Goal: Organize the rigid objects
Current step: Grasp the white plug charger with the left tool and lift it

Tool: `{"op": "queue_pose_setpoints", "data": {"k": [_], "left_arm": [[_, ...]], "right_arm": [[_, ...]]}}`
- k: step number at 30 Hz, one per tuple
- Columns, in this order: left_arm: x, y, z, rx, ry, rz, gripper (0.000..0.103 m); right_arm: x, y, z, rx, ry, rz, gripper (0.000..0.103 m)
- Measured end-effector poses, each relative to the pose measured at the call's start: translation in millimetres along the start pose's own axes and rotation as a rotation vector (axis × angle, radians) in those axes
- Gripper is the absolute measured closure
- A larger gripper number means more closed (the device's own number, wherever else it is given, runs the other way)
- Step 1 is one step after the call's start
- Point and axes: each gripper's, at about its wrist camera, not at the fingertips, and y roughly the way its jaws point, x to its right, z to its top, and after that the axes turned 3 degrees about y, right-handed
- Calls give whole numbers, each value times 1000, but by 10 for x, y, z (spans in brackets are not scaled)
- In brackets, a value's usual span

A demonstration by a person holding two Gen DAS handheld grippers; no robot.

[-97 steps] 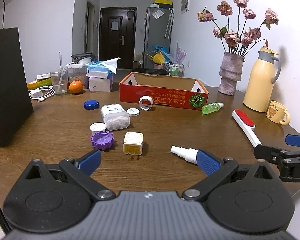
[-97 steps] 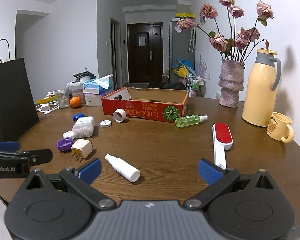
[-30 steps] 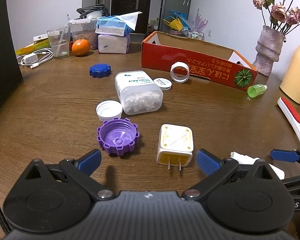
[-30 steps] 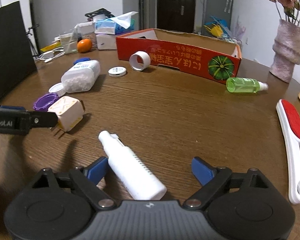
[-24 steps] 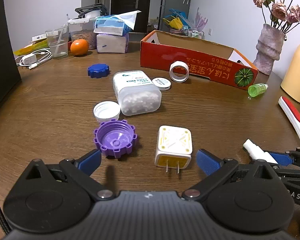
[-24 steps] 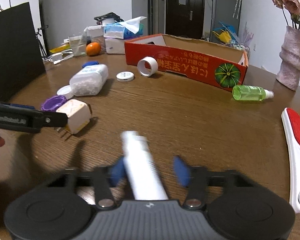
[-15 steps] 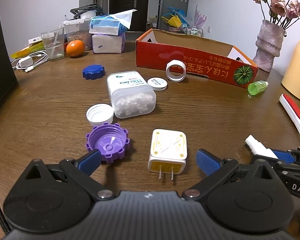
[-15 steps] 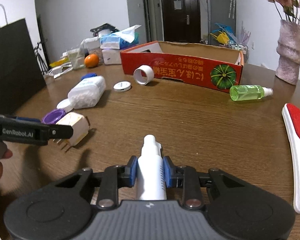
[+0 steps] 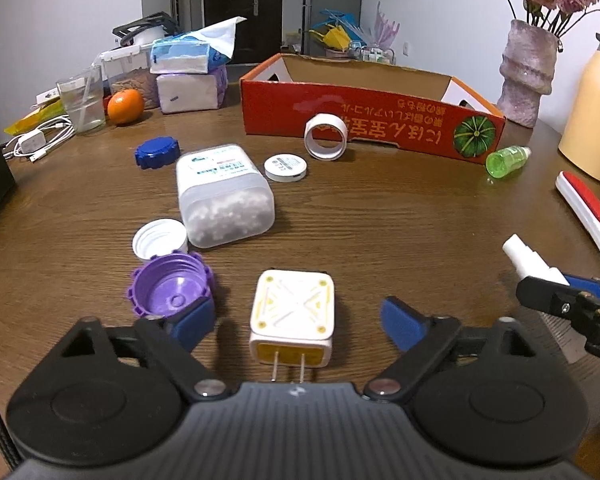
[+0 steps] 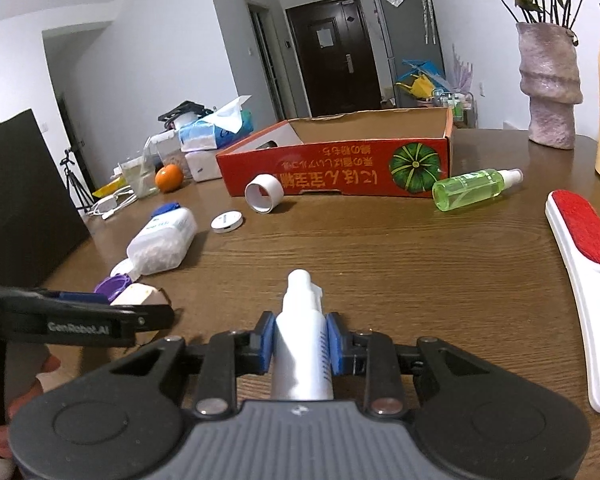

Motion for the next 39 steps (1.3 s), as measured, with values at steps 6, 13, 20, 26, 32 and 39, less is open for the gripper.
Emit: {"op": "queue_pose_setpoints", "data": {"k": [6, 13, 20, 26, 32, 39], "left_arm": [[48, 55, -10, -7, 27, -3, 46], [54, 50, -6, 3, 36, -10, 63], [95, 28, 5, 6, 39, -26, 63], [150, -24, 44, 26, 48, -32, 63], [200, -100, 122, 55, 57, -36, 63], [260, -186, 251, 90, 57, -47, 63]], "right_arm": [[7, 10, 2, 4, 7, 7, 77], [-5, 1, -4, 9, 7, 3, 77], [-3, -8, -2, 16, 11, -6, 77], [7, -29, 13, 27, 19, -11, 77], [27, -60, 66, 47, 30, -20, 77], [26, -115, 186, 78, 28, -24, 77]]}}
